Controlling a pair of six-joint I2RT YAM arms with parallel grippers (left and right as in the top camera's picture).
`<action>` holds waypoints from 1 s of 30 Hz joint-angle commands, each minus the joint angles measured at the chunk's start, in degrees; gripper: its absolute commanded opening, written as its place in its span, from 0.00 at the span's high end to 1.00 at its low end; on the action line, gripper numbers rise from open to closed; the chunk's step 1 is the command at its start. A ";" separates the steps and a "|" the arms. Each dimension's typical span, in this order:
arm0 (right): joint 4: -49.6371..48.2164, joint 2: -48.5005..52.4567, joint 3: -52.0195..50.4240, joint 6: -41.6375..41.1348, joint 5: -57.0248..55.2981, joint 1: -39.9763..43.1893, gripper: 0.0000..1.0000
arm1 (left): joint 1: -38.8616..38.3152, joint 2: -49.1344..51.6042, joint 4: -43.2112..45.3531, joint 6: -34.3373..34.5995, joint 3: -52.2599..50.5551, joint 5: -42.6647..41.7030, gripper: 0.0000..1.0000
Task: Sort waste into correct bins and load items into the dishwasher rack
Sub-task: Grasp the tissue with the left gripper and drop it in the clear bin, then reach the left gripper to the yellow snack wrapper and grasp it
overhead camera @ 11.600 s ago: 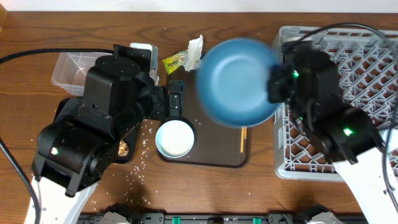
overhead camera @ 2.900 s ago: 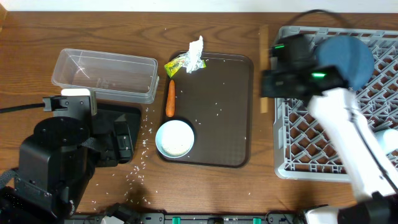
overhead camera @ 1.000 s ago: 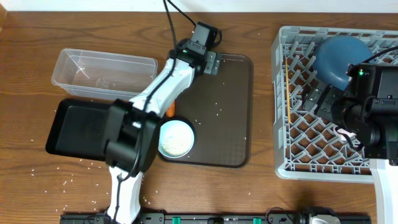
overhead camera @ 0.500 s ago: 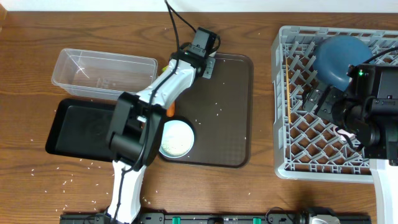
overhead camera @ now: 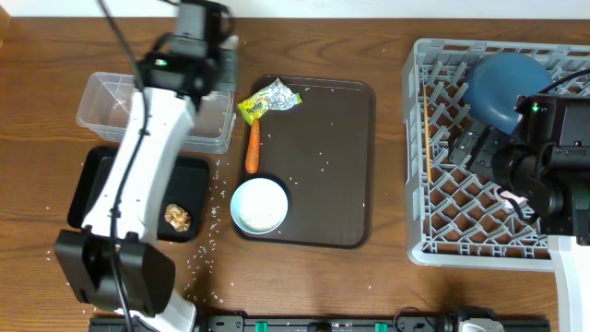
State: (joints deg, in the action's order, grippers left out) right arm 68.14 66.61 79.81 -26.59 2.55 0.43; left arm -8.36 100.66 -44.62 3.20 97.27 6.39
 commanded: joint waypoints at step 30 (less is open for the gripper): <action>-1.18 0.00 0.22 -0.59 -1.07 -0.61 0.01 | -3.08 9.99 0.48 1.25 -0.98 -9.62 0.50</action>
State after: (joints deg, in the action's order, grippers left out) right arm 67.26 66.63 79.81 -26.59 2.52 0.43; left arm -8.23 107.28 -45.67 8.38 96.49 -1.23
